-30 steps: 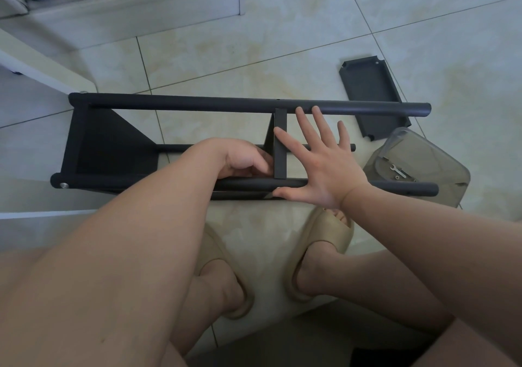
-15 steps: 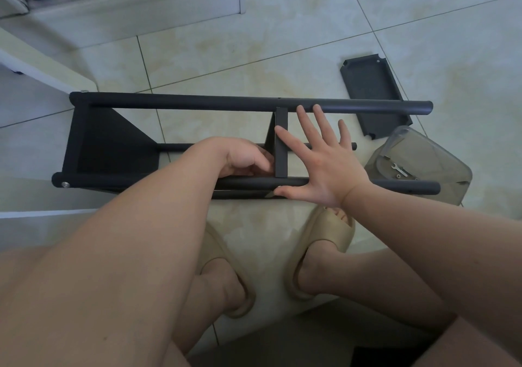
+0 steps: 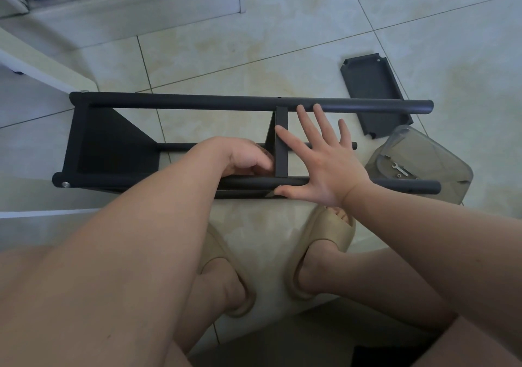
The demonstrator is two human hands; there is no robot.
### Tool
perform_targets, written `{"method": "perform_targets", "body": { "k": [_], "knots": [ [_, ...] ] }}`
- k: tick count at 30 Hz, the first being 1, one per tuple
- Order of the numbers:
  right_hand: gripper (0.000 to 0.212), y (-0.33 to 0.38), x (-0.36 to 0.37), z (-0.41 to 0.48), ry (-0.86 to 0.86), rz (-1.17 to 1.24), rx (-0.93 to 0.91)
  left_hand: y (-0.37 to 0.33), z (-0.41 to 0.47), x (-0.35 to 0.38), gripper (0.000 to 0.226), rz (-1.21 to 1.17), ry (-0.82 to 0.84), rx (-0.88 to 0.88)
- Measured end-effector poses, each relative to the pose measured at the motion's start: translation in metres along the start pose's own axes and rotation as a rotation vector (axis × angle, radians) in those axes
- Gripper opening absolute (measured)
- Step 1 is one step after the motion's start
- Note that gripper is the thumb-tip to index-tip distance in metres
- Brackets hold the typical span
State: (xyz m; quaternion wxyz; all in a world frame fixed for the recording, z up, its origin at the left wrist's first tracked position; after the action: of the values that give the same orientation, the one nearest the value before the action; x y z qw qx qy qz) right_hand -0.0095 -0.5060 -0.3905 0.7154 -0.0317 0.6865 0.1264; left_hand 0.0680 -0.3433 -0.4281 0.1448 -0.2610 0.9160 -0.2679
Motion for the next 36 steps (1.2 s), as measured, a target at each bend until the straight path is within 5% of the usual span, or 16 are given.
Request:
{"method": "perform_targets", "body": {
  "k": [14, 24, 32, 36],
  "knots": [
    [0.108, 0.0006, -0.0009, -0.0003, -0.010, 0.001, 0.001, 0.0002, -0.0007, -0.0010, 0.011, 0.025, -0.021, -0.058],
    [0.108, 0.0003, -0.0016, -0.0001, 0.007, 0.000, 0.008, 0.0009, 0.0024, -0.0018, 0.039, -0.034, -0.037, -0.018],
    [0.108, 0.0006, -0.0013, 0.0001, 0.011, -0.008, 0.007, -0.0024, -0.0005, -0.0007, 0.019, -0.043, -0.063, 0.012],
    [0.108, 0.0007, -0.0010, 0.0002, 0.012, -0.010, 0.007, -0.0004, 0.0033, -0.0002, 0.029, -0.062, -0.061, 0.020]
  ]
}}
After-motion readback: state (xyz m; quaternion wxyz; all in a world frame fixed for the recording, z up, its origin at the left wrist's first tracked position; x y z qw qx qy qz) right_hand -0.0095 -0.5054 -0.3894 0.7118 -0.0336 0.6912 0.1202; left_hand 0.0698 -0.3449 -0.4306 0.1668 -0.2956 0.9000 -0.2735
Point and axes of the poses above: each hand's wrist, its own z-axis towards the middle knuckle, its own x-axis out of the palm, y = z × x, the point moved 3 cm from there along z, towards the middle knuckle, and after that the axes turned 13 degrees about -y, right-handed, at the moved point
